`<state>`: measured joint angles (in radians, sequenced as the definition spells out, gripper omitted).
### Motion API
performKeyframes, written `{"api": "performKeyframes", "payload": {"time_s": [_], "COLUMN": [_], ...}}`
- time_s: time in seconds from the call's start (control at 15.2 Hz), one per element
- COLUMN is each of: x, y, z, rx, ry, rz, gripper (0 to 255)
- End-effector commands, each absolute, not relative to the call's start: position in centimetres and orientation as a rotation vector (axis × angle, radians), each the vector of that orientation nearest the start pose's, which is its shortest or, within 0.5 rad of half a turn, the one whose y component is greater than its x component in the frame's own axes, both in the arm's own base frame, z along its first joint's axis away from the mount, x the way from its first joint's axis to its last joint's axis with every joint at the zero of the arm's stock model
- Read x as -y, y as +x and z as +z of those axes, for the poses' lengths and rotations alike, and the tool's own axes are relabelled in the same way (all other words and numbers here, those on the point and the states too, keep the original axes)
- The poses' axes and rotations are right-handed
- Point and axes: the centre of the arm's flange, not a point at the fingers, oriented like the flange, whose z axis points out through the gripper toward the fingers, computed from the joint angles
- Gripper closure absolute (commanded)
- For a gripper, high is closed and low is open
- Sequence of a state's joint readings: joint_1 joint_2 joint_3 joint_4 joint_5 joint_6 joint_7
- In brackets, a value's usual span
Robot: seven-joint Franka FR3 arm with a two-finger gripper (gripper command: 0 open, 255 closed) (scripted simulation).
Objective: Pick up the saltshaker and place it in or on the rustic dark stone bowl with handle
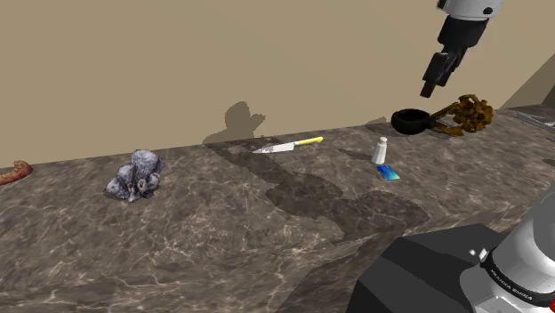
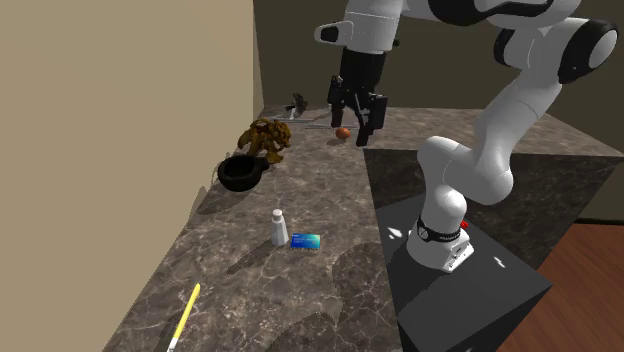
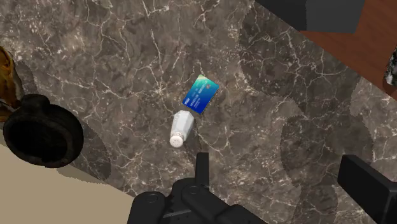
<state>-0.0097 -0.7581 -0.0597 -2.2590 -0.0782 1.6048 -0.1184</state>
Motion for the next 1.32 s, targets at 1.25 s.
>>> {"api": "performKeyframes", "payload": {"time_s": [1.25], "x": [11.8], "y": [45.3], "z": [43.3], "rx": [0.052], "ry": [-3.231], "rz": [-0.059], "gripper": [0]}}
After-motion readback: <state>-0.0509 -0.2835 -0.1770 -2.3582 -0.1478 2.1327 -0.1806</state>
